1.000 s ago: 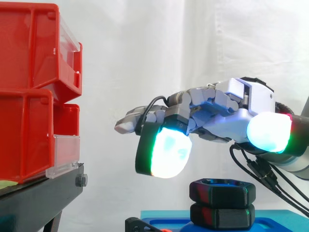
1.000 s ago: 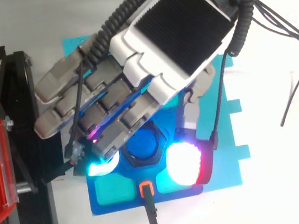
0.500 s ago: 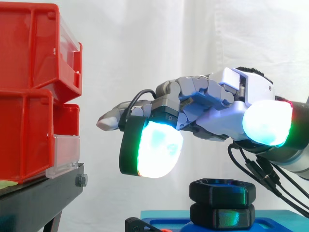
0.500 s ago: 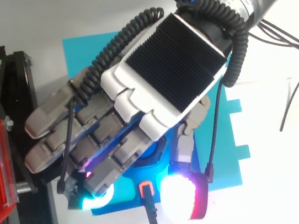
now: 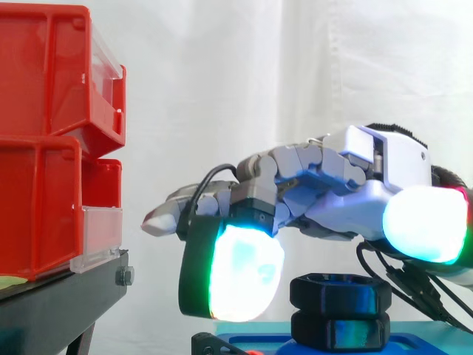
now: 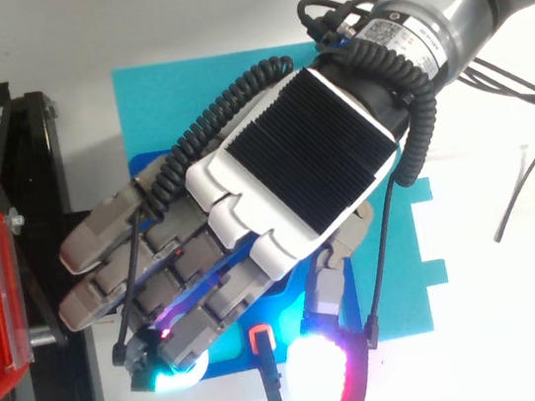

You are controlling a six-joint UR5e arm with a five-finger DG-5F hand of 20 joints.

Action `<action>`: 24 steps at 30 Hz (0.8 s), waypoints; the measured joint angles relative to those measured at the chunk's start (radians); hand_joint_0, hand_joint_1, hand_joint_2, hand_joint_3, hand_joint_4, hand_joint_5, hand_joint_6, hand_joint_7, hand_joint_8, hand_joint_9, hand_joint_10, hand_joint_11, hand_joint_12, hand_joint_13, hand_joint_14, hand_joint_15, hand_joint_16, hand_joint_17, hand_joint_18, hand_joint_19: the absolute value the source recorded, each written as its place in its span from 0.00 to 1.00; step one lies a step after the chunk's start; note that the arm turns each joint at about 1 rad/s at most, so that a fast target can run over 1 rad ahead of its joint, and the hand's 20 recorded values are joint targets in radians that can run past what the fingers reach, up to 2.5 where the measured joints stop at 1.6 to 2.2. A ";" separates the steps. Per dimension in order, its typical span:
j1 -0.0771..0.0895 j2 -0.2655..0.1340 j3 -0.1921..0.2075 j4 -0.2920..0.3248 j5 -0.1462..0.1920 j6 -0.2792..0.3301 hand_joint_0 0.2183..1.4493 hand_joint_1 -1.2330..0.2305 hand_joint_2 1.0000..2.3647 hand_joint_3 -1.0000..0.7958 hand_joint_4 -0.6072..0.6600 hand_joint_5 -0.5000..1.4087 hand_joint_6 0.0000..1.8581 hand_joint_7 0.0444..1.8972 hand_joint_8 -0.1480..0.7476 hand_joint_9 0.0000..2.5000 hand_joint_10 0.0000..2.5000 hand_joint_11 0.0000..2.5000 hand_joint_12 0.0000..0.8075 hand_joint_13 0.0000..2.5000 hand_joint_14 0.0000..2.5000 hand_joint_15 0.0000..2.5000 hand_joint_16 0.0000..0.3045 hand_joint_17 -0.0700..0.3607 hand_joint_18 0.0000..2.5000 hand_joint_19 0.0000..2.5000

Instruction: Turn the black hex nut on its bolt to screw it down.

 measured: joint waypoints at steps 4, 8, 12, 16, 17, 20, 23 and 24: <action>-0.008 0.000 -0.008 0.021 -0.010 0.007 0.18 0.65 0.00 0.28 0.57 0.17 0.36 0.52 0.39 0.27 0.00 0.14 0.14 0.16 0.00 0.06 0.04 0.23 0.00 0.15; -0.014 -0.001 -0.011 0.027 -0.015 0.007 0.18 0.65 0.00 0.28 0.58 0.17 0.36 0.52 0.40 0.27 0.00 0.14 0.14 0.16 0.00 0.06 0.04 0.23 0.00 0.15; -0.019 -0.001 -0.011 0.028 -0.020 0.007 0.18 0.65 0.00 0.28 0.58 0.17 0.36 0.52 0.39 0.27 0.00 0.14 0.14 0.16 0.00 0.06 0.04 0.23 0.00 0.15; -0.021 -0.001 -0.012 0.031 -0.025 0.005 0.18 0.64 0.00 0.28 0.58 0.17 0.36 0.51 0.40 0.28 0.00 0.14 0.14 0.16 0.00 0.06 0.04 0.23 0.00 0.15; -0.021 -0.001 -0.013 0.031 -0.025 0.004 0.18 0.64 0.00 0.28 0.58 0.17 0.36 0.51 0.40 0.28 0.00 0.14 0.14 0.16 0.00 0.06 0.04 0.23 0.00 0.15; -0.021 -0.001 -0.018 0.034 -0.025 0.002 0.18 0.64 0.00 0.28 0.58 0.17 0.37 0.51 0.40 0.27 0.00 0.14 0.14 0.16 0.00 0.06 0.04 0.23 0.00 0.15; -0.024 -0.001 -0.020 0.038 -0.028 0.001 0.18 0.64 0.00 0.28 0.58 0.17 0.37 0.51 0.39 0.27 0.00 0.14 0.14 0.16 0.00 0.06 0.04 0.23 0.00 0.15; -0.025 -0.001 -0.020 0.039 -0.030 0.001 0.18 0.64 0.00 0.28 0.58 0.17 0.37 0.51 0.39 0.27 0.00 0.14 0.14 0.16 0.00 0.06 0.04 0.23 0.00 0.15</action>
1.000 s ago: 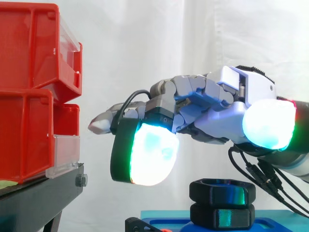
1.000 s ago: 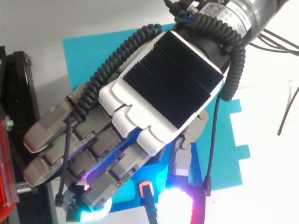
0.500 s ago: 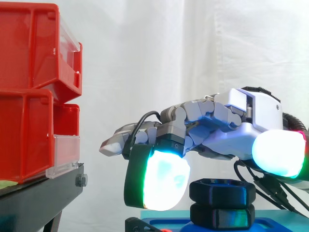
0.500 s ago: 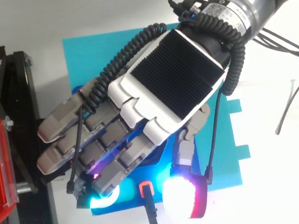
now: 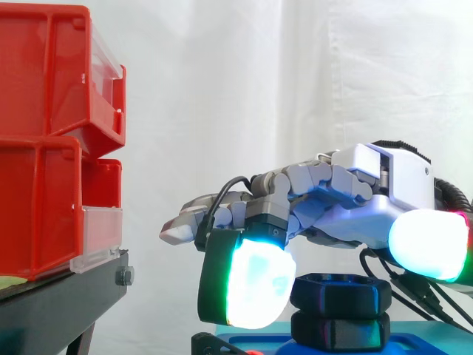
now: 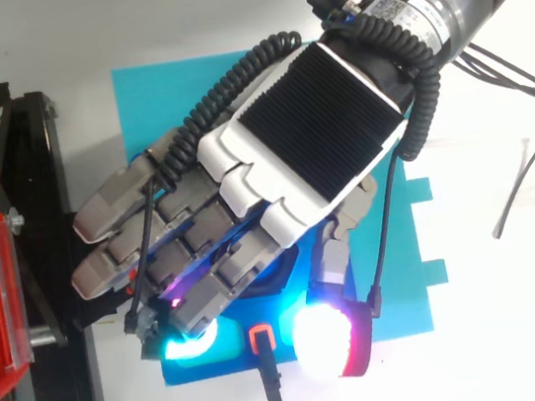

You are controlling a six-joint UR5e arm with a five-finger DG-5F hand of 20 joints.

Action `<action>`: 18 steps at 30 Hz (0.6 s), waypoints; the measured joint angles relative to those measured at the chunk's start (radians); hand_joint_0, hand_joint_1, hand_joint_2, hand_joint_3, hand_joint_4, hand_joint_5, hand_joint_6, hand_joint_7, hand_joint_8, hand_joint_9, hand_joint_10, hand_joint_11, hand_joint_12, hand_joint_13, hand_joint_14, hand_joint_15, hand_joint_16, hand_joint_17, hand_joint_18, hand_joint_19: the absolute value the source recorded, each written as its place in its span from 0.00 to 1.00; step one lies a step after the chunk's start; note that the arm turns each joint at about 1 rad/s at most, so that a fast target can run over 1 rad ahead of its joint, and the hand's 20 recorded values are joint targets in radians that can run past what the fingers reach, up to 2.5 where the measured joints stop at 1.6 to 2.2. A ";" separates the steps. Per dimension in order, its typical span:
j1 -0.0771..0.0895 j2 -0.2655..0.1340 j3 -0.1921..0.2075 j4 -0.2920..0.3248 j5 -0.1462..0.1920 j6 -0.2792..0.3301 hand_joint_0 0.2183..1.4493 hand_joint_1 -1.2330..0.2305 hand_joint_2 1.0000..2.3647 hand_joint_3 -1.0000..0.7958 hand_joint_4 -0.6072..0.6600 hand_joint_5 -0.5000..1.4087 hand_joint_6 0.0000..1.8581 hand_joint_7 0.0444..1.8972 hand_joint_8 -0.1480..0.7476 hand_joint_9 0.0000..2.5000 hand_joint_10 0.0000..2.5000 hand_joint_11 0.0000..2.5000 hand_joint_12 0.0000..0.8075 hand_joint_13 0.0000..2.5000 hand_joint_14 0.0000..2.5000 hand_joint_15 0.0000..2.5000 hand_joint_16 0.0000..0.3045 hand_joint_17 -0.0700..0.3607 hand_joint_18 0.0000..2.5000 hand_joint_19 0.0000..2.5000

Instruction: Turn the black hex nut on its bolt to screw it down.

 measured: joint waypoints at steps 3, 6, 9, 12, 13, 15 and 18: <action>-0.006 0.000 0.000 0.003 -0.010 0.001 0.18 0.64 0.00 0.28 0.58 0.17 0.37 0.51 0.39 0.27 0.00 0.14 0.14 0.16 0.00 0.06 0.04 0.23 0.00 0.15; -0.015 0.000 0.000 0.011 -0.024 0.001 0.18 0.64 0.00 0.28 0.58 0.17 0.37 0.51 0.39 0.27 0.00 0.14 0.13 0.16 0.00 0.06 0.04 0.23 0.00 0.15; -0.023 0.000 -0.001 0.029 -0.039 0.002 0.18 0.64 0.00 0.28 0.58 0.17 0.37 0.51 0.39 0.27 0.00 0.14 0.13 0.16 0.00 0.06 0.04 0.23 0.00 0.15; -0.031 0.000 -0.001 0.046 -0.053 0.007 0.18 0.64 0.00 0.28 0.58 0.17 0.37 0.51 0.39 0.27 0.00 0.14 0.13 0.16 0.00 0.06 0.04 0.23 0.00 0.15; -0.032 0.000 -0.001 0.049 -0.057 0.008 0.18 0.64 0.00 0.28 0.58 0.17 0.37 0.50 0.39 0.27 0.01 0.14 0.13 0.16 0.00 0.06 0.04 0.23 0.00 0.15; -0.036 0.000 -0.001 0.054 -0.064 0.012 0.18 0.64 0.00 0.28 0.58 0.17 0.37 0.50 0.39 0.27 0.00 0.14 0.13 0.16 0.00 0.06 0.04 0.23 0.00 0.15; -0.041 0.000 -0.001 0.057 -0.068 0.015 0.18 0.64 0.00 0.28 0.58 0.17 0.37 0.50 0.39 0.27 0.00 0.14 0.13 0.16 0.00 0.06 0.04 0.23 0.00 0.15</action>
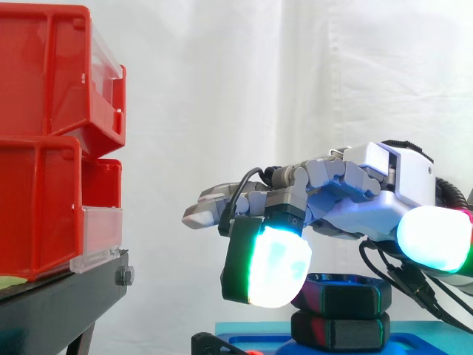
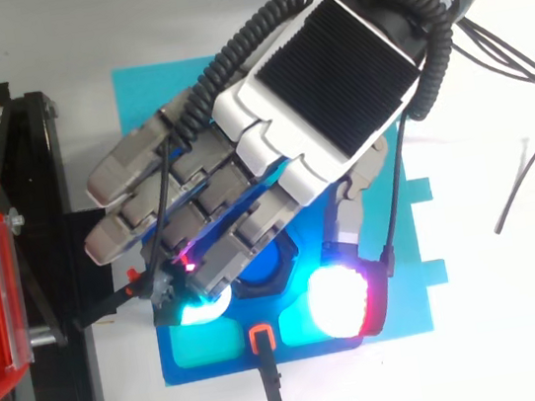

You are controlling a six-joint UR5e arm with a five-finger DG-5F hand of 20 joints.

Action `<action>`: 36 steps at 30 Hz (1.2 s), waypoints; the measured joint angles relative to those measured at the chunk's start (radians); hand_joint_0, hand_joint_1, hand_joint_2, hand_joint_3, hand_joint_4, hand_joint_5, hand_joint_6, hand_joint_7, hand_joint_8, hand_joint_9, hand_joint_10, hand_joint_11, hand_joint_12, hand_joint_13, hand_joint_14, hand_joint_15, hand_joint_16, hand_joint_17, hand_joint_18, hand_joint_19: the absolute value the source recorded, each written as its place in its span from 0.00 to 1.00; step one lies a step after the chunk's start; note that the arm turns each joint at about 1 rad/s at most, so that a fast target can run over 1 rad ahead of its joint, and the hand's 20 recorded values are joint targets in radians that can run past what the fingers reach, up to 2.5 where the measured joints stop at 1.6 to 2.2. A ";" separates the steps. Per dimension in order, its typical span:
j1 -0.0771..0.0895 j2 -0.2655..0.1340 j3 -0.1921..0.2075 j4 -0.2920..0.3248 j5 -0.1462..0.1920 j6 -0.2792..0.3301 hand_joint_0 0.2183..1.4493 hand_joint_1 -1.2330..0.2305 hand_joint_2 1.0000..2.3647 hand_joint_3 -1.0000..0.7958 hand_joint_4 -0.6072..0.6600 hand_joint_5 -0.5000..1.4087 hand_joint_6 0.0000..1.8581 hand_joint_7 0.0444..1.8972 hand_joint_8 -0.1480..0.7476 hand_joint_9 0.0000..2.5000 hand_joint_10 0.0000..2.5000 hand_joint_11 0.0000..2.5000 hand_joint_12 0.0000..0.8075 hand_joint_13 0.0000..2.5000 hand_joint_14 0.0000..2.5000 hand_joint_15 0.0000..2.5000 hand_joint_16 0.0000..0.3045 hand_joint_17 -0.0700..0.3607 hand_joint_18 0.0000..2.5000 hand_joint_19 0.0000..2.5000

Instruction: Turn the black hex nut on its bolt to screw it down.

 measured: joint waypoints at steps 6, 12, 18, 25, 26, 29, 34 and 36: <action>-0.009 0.000 0.000 0.001 -0.005 0.001 0.18 0.65 0.00 0.28 0.58 0.17 0.37 0.50 0.40 0.28 0.00 0.14 0.14 0.16 0.00 0.06 0.04 0.23 0.00 0.15; -0.015 0.000 0.000 -0.002 -0.010 0.002 0.17 0.64 0.00 0.28 0.59 0.17 0.36 0.51 0.40 0.27 0.00 0.14 0.15 0.16 0.00 0.06 0.05 0.24 0.00 0.15; -0.003 0.000 0.000 -0.003 -0.006 0.010 0.16 0.64 0.00 0.28 0.59 0.17 0.34 0.53 0.40 0.27 0.00 0.14 0.15 0.16 0.00 0.06 0.05 0.24 0.00 0.15; 0.012 0.000 0.001 0.038 0.008 0.016 0.13 0.61 0.00 0.28 0.61 0.18 0.32 0.53 0.42 0.28 0.00 0.14 0.17 0.16 0.00 0.06 0.06 0.26 0.00 0.15; 0.015 0.000 0.003 0.042 0.009 0.018 0.13 0.62 0.00 0.28 0.61 0.18 0.32 0.53 0.42 0.28 0.00 0.14 0.17 0.16 0.00 0.06 0.06 0.26 0.00 0.15; 0.027 0.000 0.006 0.047 0.020 0.020 0.12 0.59 0.00 0.28 0.61 0.18 0.32 0.54 0.42 0.28 0.00 0.14 0.18 0.16 0.00 0.06 0.06 0.27 0.00 0.14; 0.041 0.000 0.007 0.051 0.036 0.019 0.11 0.53 0.00 0.28 0.62 0.18 0.31 0.54 0.43 0.27 0.00 0.14 0.19 0.16 0.00 0.05 0.07 0.27 0.00 0.14; 0.045 0.000 0.007 0.049 0.041 0.015 0.11 0.53 0.00 0.28 0.62 0.18 0.31 0.54 0.43 0.27 0.00 0.14 0.19 0.16 0.00 0.05 0.07 0.27 0.00 0.14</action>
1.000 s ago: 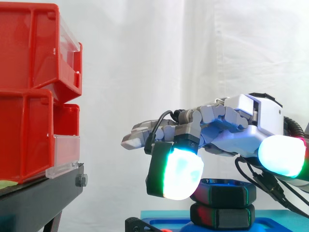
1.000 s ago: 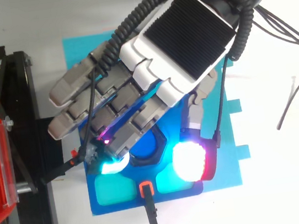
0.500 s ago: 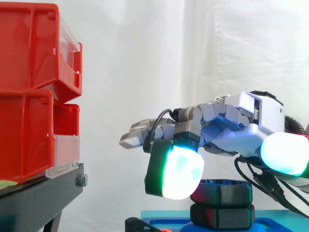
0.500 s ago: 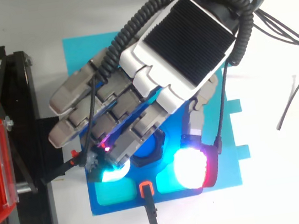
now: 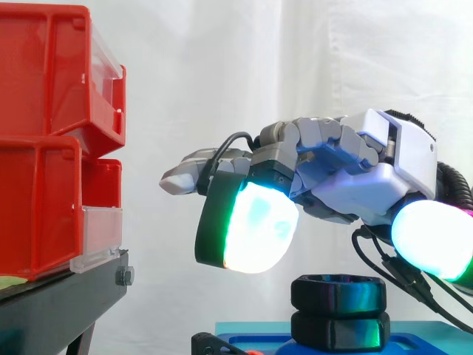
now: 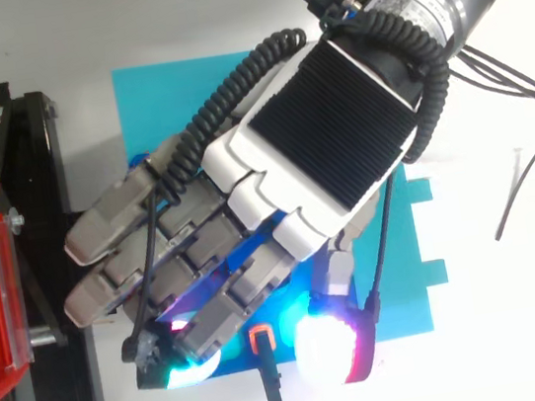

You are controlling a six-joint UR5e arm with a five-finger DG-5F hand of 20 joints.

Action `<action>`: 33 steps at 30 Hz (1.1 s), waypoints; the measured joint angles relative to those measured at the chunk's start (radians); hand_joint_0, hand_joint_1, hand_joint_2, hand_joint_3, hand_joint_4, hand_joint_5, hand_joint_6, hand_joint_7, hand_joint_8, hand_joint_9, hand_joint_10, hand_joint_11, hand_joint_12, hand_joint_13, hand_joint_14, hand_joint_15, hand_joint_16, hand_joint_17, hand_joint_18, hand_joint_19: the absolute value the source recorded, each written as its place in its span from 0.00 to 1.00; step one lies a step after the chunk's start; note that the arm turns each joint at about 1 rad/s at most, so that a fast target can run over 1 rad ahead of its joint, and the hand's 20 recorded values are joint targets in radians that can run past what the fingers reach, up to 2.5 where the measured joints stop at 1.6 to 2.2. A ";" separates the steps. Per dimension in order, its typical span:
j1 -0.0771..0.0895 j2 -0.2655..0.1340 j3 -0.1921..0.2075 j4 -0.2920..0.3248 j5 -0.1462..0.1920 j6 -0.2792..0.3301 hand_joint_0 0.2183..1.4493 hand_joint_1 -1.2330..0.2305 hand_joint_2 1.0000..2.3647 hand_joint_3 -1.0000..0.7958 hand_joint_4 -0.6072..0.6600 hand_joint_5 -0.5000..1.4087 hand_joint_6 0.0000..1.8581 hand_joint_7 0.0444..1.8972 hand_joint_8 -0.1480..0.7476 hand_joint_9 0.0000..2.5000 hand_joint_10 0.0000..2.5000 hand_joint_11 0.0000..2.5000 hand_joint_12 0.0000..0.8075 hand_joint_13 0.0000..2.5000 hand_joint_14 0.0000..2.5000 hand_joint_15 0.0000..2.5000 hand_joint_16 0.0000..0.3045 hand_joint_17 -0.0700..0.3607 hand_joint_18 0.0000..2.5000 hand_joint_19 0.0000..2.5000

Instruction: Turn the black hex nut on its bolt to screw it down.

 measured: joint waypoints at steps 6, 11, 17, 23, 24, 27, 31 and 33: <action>0.005 0.000 -0.011 -0.003 0.006 -0.010 0.10 0.54 0.00 0.28 0.62 0.18 0.31 0.53 0.43 0.27 0.00 0.14 0.19 0.16 0.00 0.06 0.07 0.28 0.00 0.15; 0.001 -0.005 -0.022 0.002 0.005 -0.009 0.13 0.49 0.00 0.28 0.60 0.17 0.31 0.55 0.41 0.26 0.00 0.14 0.17 0.15 0.00 0.06 0.06 0.27 0.00 0.15; -0.004 -0.008 -0.024 0.004 0.004 -0.010 0.16 0.45 0.00 0.28 0.58 0.17 0.30 0.57 0.39 0.26 0.00 0.14 0.15 0.15 0.00 0.06 0.05 0.25 0.00 0.15; -0.010 -0.015 -0.025 0.008 0.002 -0.018 0.17 0.44 0.00 0.28 0.57 0.17 0.30 0.58 0.38 0.26 0.00 0.14 0.14 0.15 0.00 0.06 0.05 0.24 0.00 0.15; -0.010 -0.015 -0.025 0.008 0.002 -0.018 0.17 0.44 0.00 0.28 0.57 0.17 0.30 0.58 0.38 0.26 0.00 0.14 0.14 0.15 0.00 0.06 0.05 0.24 0.00 0.15; -0.012 -0.016 -0.025 0.010 0.002 -0.019 0.18 0.46 0.00 0.28 0.56 0.17 0.29 0.59 0.37 0.26 0.00 0.14 0.13 0.15 0.00 0.06 0.05 0.23 0.00 0.16; -0.015 -0.016 -0.025 0.010 -0.001 -0.019 0.18 0.47 0.00 0.28 0.56 0.17 0.29 0.59 0.37 0.26 0.00 0.14 0.13 0.14 0.00 0.06 0.04 0.23 0.00 0.16; -0.017 -0.016 -0.025 0.010 -0.002 -0.019 0.18 0.48 0.00 0.28 0.57 0.17 0.29 0.59 0.37 0.26 0.00 0.14 0.13 0.14 0.00 0.06 0.04 0.23 0.00 0.16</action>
